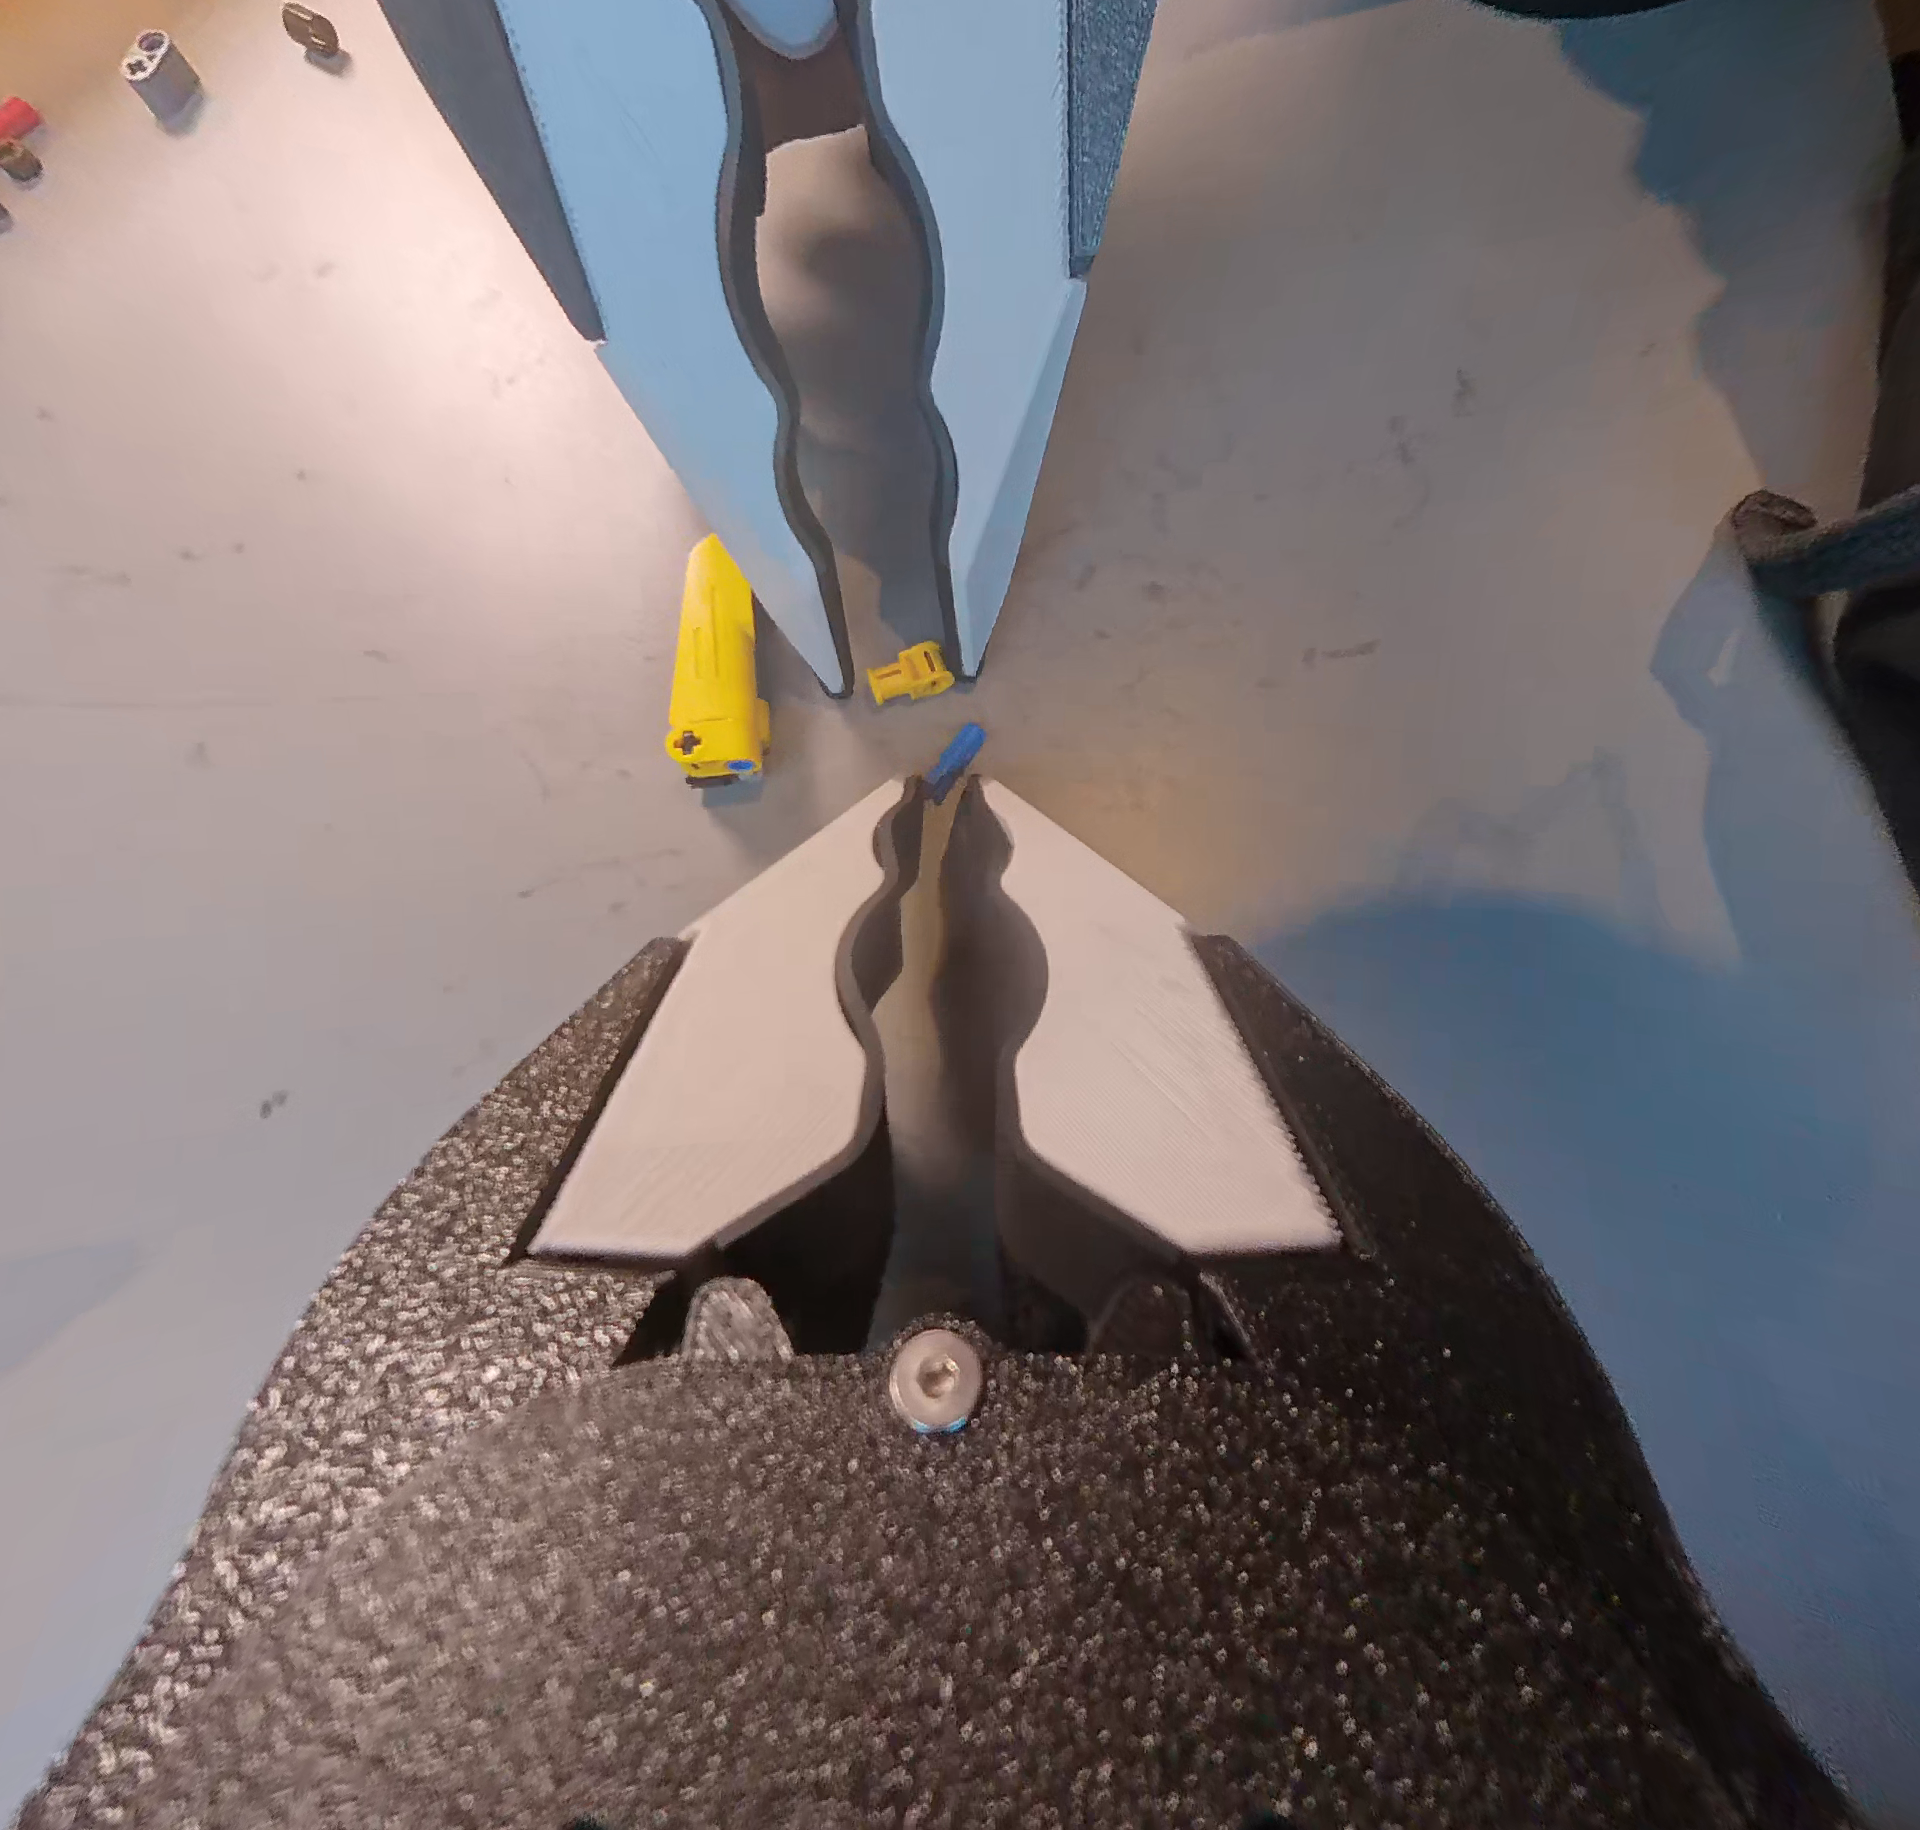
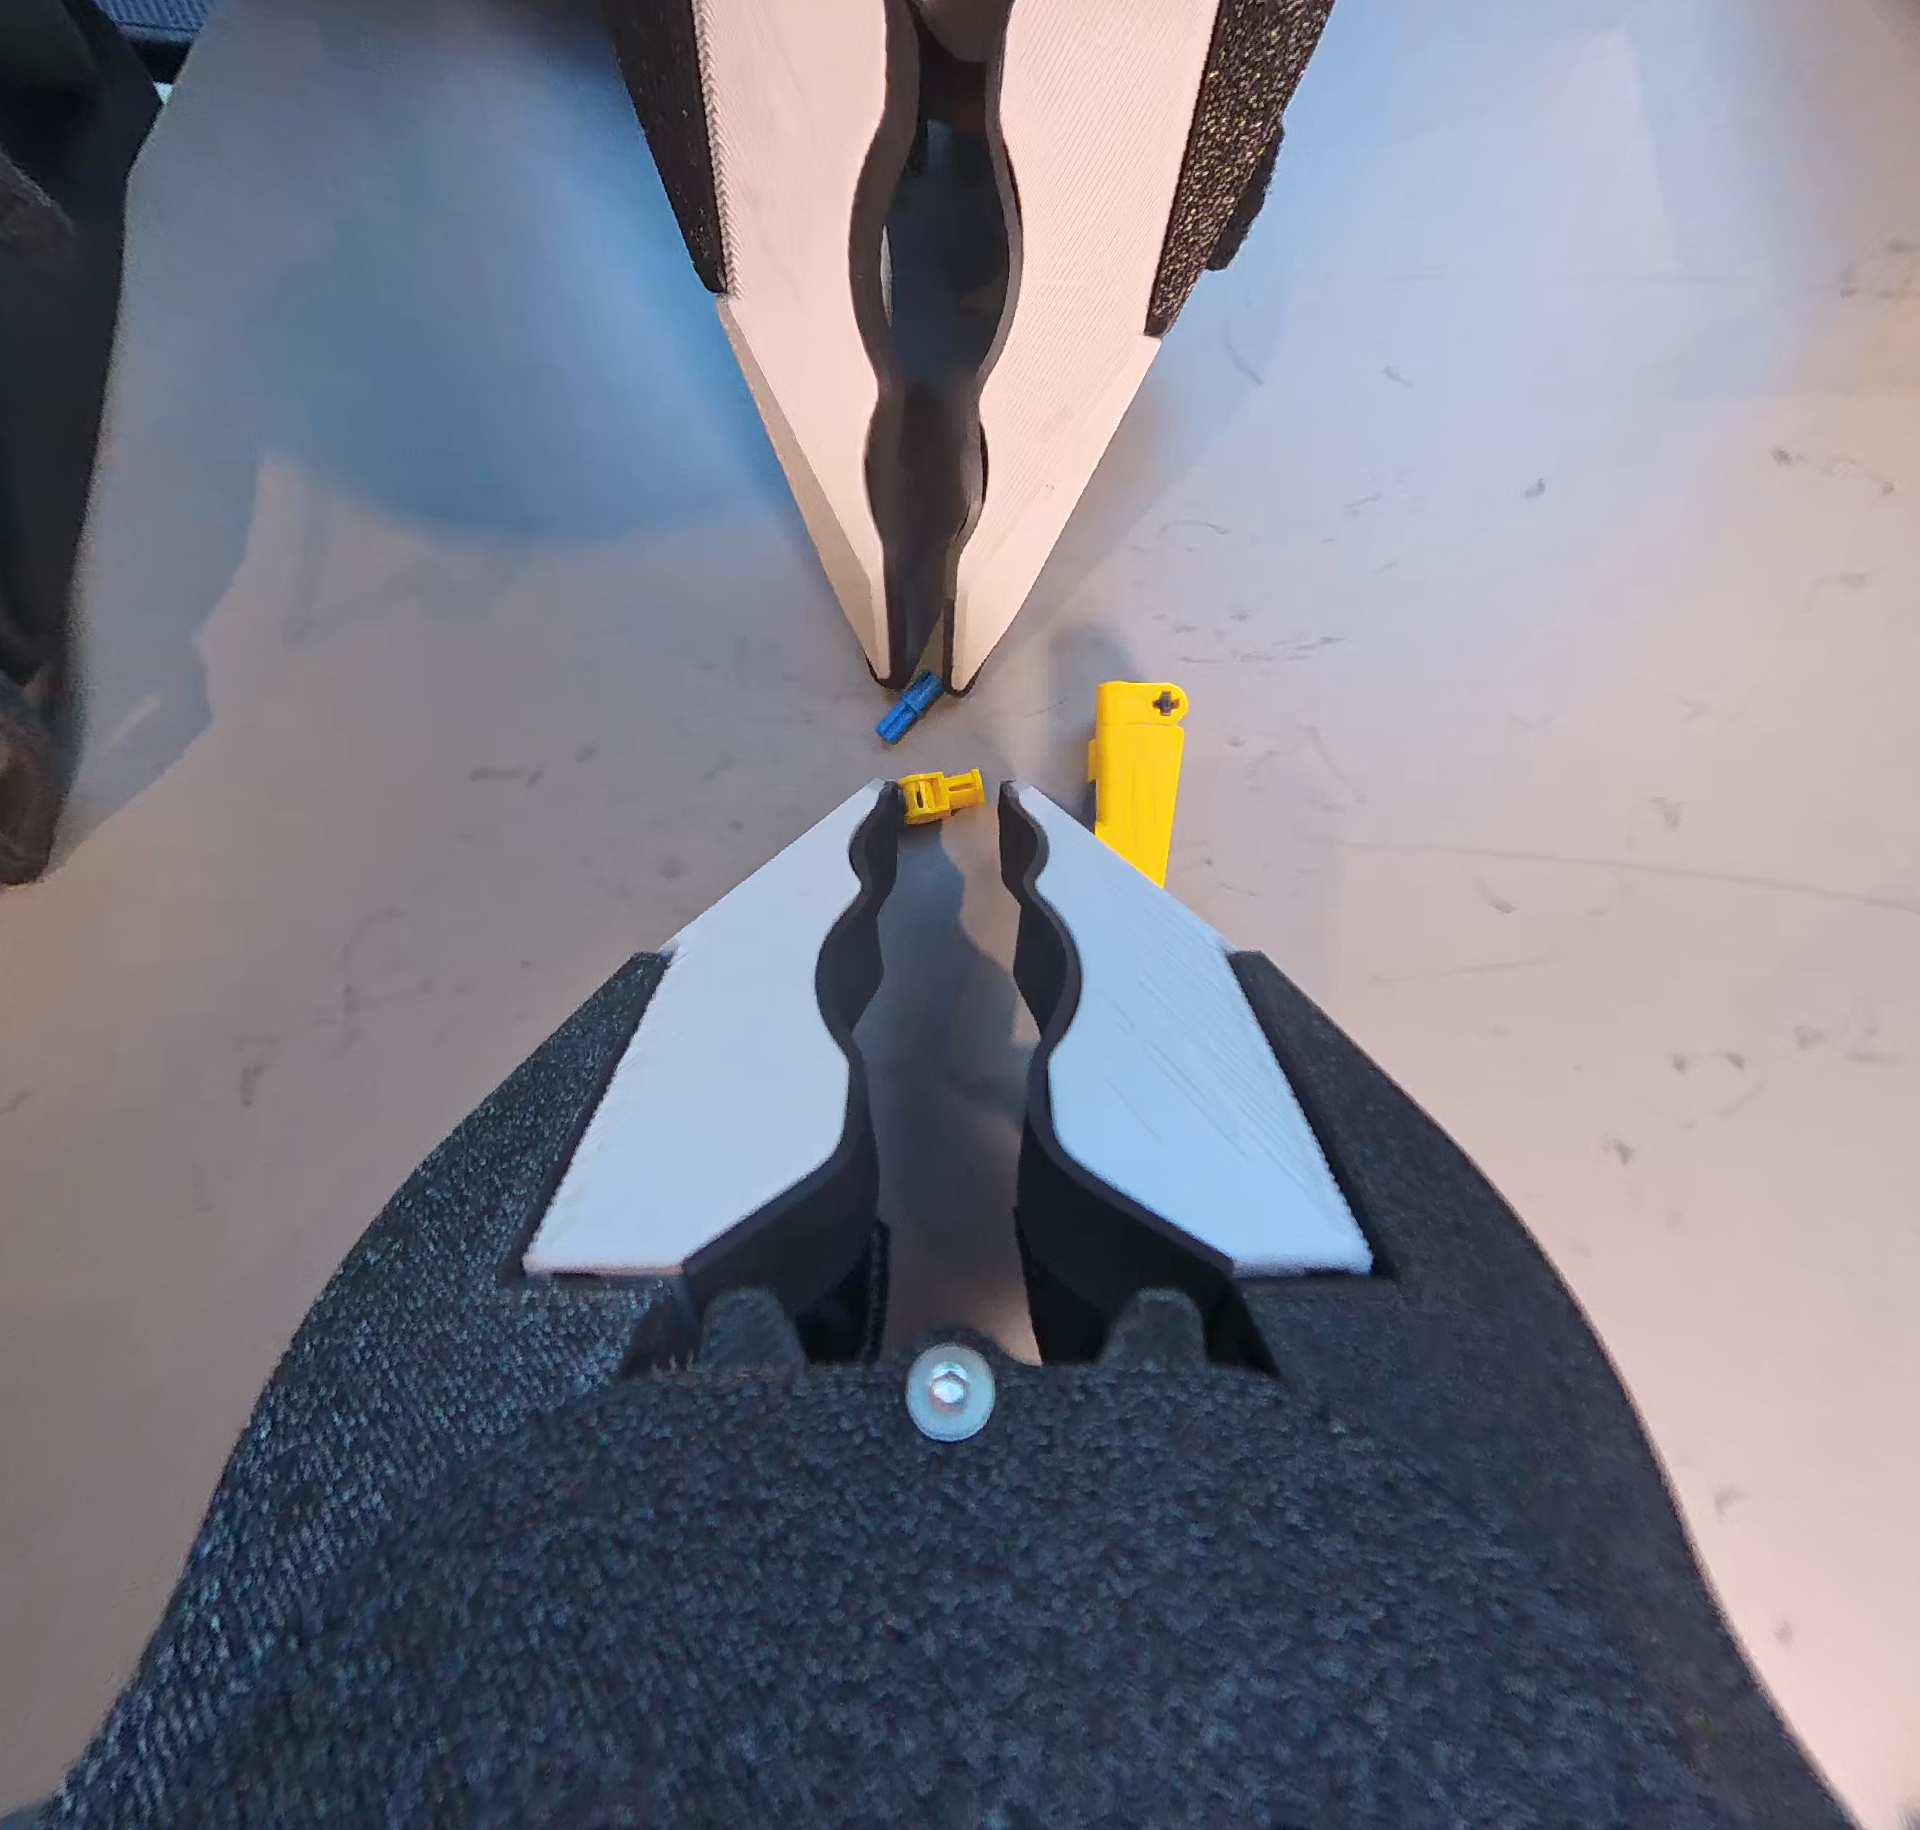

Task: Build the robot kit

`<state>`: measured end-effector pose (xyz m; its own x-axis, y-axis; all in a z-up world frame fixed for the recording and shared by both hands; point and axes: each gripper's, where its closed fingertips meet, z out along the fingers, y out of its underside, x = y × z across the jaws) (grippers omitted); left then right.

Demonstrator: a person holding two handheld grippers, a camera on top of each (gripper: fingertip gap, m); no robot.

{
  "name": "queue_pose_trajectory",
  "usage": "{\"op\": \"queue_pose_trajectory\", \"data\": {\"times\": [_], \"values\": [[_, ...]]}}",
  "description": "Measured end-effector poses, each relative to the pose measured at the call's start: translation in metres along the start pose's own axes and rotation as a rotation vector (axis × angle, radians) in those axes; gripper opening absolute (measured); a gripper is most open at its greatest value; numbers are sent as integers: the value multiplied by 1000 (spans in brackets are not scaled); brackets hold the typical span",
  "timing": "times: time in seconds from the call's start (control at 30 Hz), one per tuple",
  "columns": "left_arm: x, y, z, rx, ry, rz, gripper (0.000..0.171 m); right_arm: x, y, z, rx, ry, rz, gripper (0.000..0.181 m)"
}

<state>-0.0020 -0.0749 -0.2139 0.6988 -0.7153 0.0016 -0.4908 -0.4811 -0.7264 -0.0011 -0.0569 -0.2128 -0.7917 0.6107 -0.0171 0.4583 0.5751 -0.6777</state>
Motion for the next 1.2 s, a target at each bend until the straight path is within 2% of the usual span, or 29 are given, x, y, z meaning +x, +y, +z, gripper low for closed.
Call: {"op": "queue_pose_trajectory", "data": {"times": [0.37, 0.67, 0.8, 0.97, 1.2], "values": [[2, 1, -1, 6, 8, 44, 17, -3, 1, 0, -4, 11, -1, 16], [2, -3, 3, 10, 25, 61, 3, -6, 1, 0, 1, 18, 1, 15], [-1, -4, 4, 14, -6, 40, 2, -5, 1, -5, 27, 46, 17, 15], [-1, -23, -5, 107, -9, -28, 3, -2, -7, -21, 121, 86, 44, 15], [-5, -30, -7, 132, -29, -72, 3, 1, -12, -24, 137, 105, 44, 15]]}}
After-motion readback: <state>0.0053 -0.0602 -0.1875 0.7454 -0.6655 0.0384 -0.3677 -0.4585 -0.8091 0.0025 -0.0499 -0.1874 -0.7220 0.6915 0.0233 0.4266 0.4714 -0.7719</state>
